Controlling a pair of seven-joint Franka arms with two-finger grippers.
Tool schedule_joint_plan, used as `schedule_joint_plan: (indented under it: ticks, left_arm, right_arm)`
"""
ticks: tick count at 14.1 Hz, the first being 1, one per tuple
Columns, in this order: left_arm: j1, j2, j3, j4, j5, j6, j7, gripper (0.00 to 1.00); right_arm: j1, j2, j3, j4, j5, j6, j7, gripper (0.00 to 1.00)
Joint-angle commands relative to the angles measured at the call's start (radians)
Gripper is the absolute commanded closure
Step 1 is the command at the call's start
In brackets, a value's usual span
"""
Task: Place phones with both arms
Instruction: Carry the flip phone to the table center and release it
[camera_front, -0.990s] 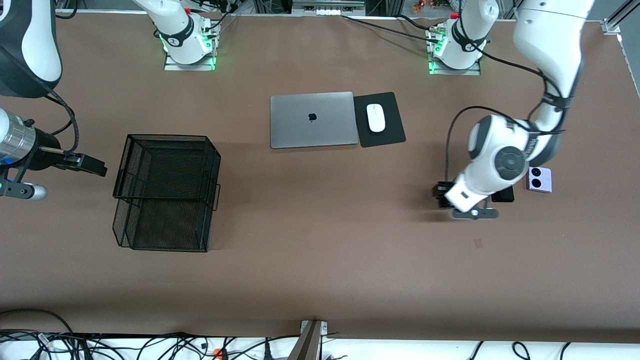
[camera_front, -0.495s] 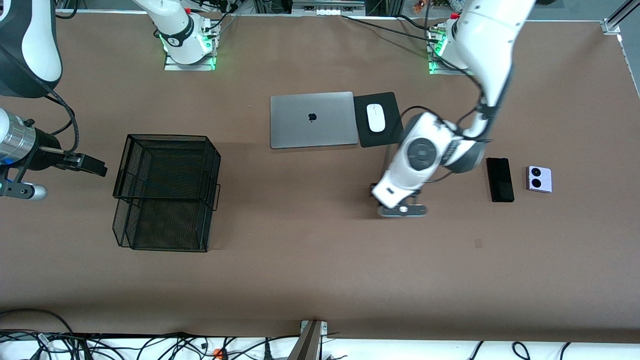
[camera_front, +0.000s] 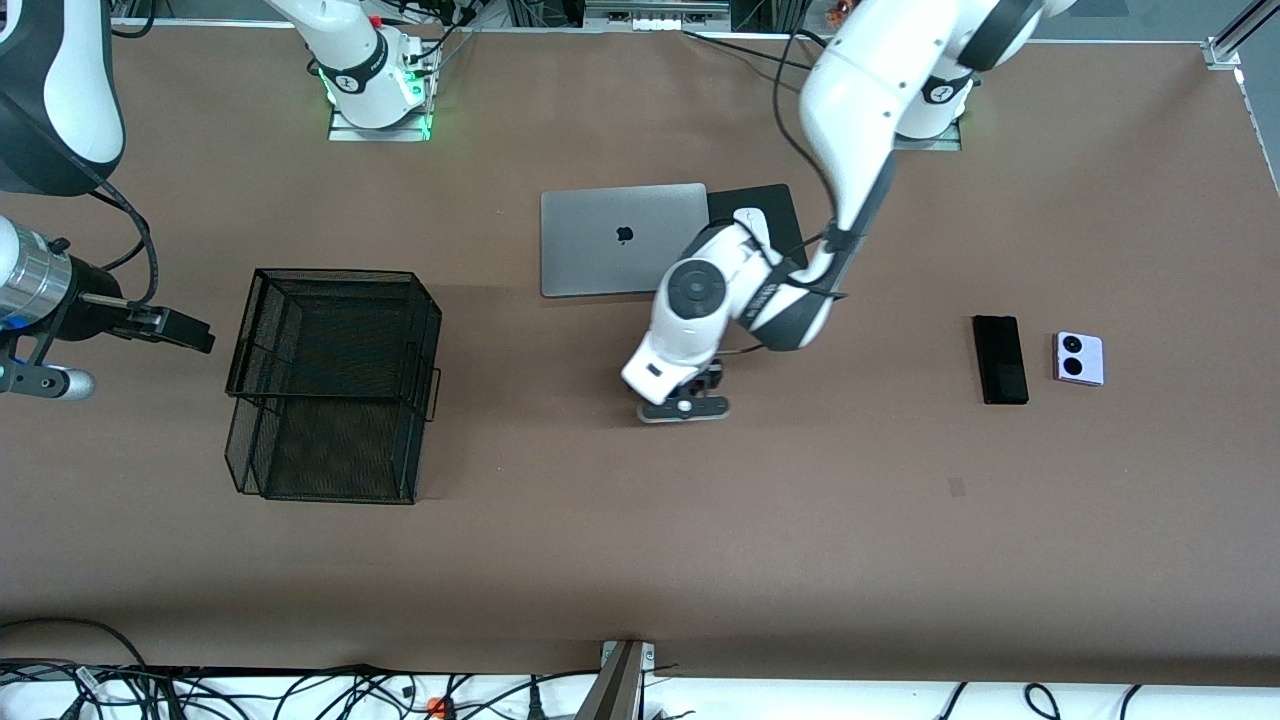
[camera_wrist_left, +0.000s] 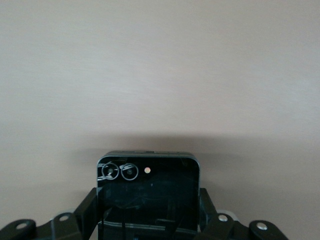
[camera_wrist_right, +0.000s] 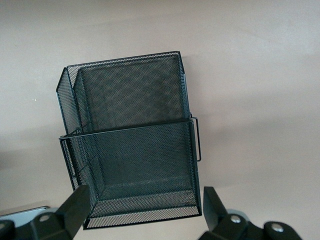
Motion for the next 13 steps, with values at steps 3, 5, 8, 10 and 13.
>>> schedule_joint_plan:
  ticks: [3,5,8,10,13]
  left_arm:
    - [-0.069,0.09,0.03,0.121,0.044,0.064,-0.014,0.98]
    - [-0.091,0.131,0.05,0.172,0.052,0.077,-0.024,0.99]
    - [-0.094,0.131,0.062,0.169,0.058,0.075,-0.078,0.01]
    - [-0.144,0.13,0.105,0.168,0.109,0.074,-0.103,0.0]
    - [-0.138,0.095,0.12,0.177,0.097,-0.014,-0.123,0.0]
  right_arm:
    - [-0.002,-0.012,0.004,-0.013,0.016,0.01,0.016,0.0]
    - [-0.001,-0.012,0.004,-0.011,0.016,0.013,0.016,0.0]
    - [0.0,-0.012,0.004,-0.013,0.016,0.013,0.016,0.0]
    - [-0.002,-0.012,0.004,-0.013,0.018,0.013,0.017,0.0]
    - [-0.004,-0.012,0.003,-0.011,0.021,0.013,0.016,0.0]
